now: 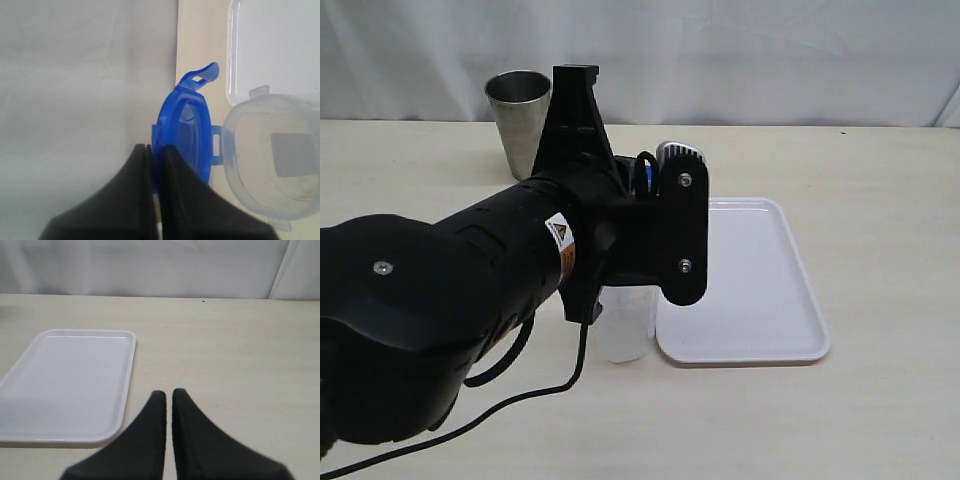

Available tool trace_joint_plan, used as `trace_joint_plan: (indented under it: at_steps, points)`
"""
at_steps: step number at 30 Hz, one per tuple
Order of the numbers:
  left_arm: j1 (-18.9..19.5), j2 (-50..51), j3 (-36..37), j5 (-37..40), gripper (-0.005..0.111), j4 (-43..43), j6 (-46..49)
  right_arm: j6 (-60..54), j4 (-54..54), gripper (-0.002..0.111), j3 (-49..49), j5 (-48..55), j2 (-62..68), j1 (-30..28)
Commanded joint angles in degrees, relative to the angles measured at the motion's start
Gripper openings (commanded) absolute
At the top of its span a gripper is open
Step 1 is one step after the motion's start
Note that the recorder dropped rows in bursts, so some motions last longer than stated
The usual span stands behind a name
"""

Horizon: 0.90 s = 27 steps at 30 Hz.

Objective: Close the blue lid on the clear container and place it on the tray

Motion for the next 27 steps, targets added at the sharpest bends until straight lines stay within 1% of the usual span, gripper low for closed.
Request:
trace_joint_plan:
  at_steps: [1,10,13,16,27]
  points:
    - [-0.1,-0.1,0.4,-0.5,0.0,-1.9,-0.6,-0.3,-0.4,0.005,0.1,-0.3,-0.2,-0.3]
    - [-0.1,-0.1,0.6,-1.1,0.0,-4.7,0.6,-0.3,-0.4,0.005,0.1,-0.3,-0.2,-0.3]
    - [-1.6,-0.1,3.7,-0.8,0.0,-2.8,0.7,-0.3,-0.4,0.005,0.1,-0.3,-0.2,-0.3]
    - [-3.5,-0.1,4.8,0.9,0.0,-1.1,-0.1,-0.3,-0.4,0.005,0.1,-0.3,-0.2,-0.3]
    - [-3.8,-0.1,4.8,1.2,0.0,-3.0,-0.7,-0.3,-0.4,0.005,0.1,-0.3,-0.2,-0.3]
